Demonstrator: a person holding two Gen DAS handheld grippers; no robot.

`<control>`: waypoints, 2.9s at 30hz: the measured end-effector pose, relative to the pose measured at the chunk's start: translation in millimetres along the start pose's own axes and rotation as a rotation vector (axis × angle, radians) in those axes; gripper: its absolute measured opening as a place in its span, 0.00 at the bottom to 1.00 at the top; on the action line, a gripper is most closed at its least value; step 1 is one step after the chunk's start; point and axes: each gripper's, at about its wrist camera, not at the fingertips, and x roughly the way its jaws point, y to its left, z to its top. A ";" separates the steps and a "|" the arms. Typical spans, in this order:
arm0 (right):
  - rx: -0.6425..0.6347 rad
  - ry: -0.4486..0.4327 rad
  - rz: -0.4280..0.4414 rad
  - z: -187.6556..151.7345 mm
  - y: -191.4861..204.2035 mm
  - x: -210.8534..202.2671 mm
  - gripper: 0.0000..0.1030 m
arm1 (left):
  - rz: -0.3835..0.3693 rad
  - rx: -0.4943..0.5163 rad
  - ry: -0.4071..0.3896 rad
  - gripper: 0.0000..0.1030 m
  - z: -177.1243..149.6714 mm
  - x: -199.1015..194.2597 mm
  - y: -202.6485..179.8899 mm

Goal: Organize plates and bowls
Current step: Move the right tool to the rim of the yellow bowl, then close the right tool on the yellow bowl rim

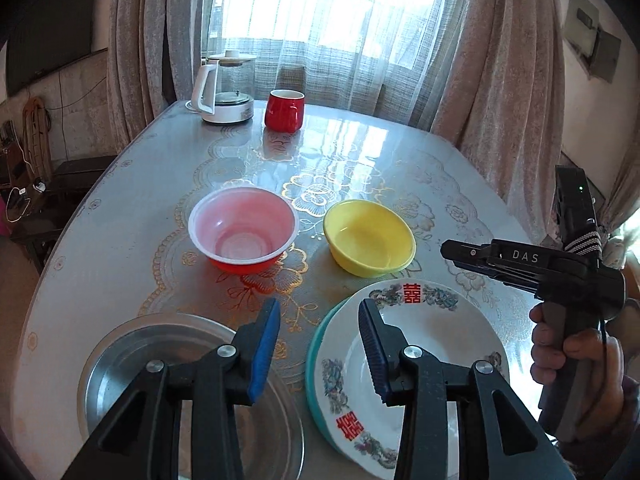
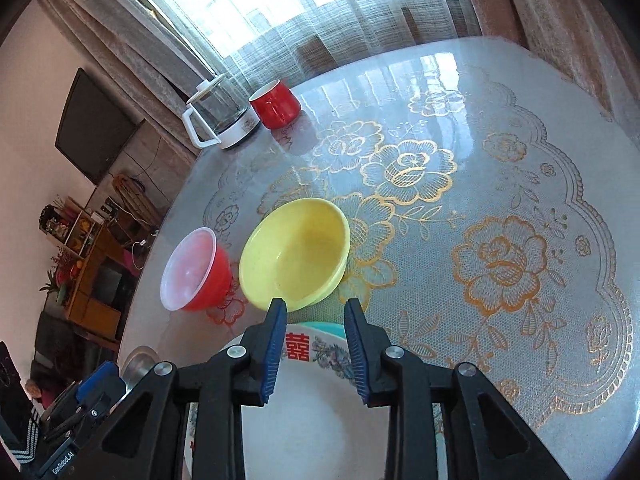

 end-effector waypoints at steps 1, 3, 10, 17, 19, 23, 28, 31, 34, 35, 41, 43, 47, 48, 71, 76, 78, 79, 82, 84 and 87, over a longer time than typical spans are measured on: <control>0.013 0.007 0.000 5.4 -2.3 5.1 0.29 | -0.002 -0.011 0.020 0.40 6.2 8.7 -2.2; 0.029 0.013 -0.003 15.8 -4.9 14.6 0.29 | -0.028 -0.031 0.056 0.40 16.9 24.9 -5.5; 0.070 0.060 -0.021 39.2 -16.5 43.5 0.29 | -0.075 -0.062 0.139 0.36 39.6 70.4 -15.5; 0.060 0.073 0.012 40.1 -20.1 55.3 0.19 | -0.079 -0.101 0.185 0.35 48.1 97.5 -19.1; 0.057 0.070 0.004 40.2 -21.4 58.7 0.19 | -0.062 -0.107 0.205 0.35 50.0 107.6 -20.0; 0.073 0.076 0.011 39.2 -28.1 61.9 0.17 | -0.065 -0.131 0.218 0.35 50.1 121.4 -19.2; 0.060 0.081 0.011 36.8 -30.2 63.7 0.14 | -0.036 -0.137 0.212 0.24 49.9 134.4 -20.7; 0.055 0.069 -0.004 37.1 -31.4 62.5 0.12 | -0.032 -0.137 0.193 0.19 49.7 134.2 -20.0; 0.048 0.062 0.002 36.7 -32.3 57.7 0.11 | -0.042 -0.135 0.186 0.17 49.0 132.1 -20.5; 0.047 0.056 0.004 36.8 -32.1 55.1 0.11 | -0.046 -0.136 0.182 0.17 48.1 129.3 -21.7; 0.008 0.027 0.043 33.2 -20.1 34.0 0.09 | -0.088 -0.094 0.119 0.16 47.0 102.1 -38.2; -0.029 0.017 0.046 29.9 -9.7 28.3 0.09 | -0.086 -0.055 0.096 0.16 46.5 92.7 -47.4; -0.062 0.016 -0.036 26.2 -3.3 30.0 0.09 | -0.082 -0.059 0.090 0.16 48.8 84.9 -48.8; -0.045 0.020 -0.034 26.4 -7.0 31.2 0.09 | -0.069 -0.072 0.095 0.17 49.3 84.4 -45.3; 0.025 0.052 -0.007 27.9 -39.3 48.3 0.12 | -0.027 -0.136 0.183 0.10 43.9 130.4 -28.0; 0.021 0.018 0.004 28.8 -41.1 32.9 0.12 | -0.085 -0.127 0.149 0.10 44.9 117.2 -34.4; 0.014 0.010 0.039 28.3 -36.3 25.6 0.10 | -0.090 -0.105 0.126 0.10 47.6 107.9 -41.9; -0.002 0.003 0.036 27.5 -31.2 22.7 0.10 | -0.070 -0.083 0.109 0.10 48.8 103.5 -46.7; -0.064 -0.007 -0.035 24.8 -16.3 20.4 0.10 | -0.087 -0.093 0.107 0.10 50.9 97.0 -46.3; -0.043 0.005 -0.041 24.4 -19.8 23.7 0.10 | -0.076 -0.136 0.122 0.14 52.0 96.5 -36.8; -0.027 0.017 -0.066 25.5 -27.9 29.6 0.10 | -0.049 -0.155 0.148 0.22 51.7 102.5 -26.8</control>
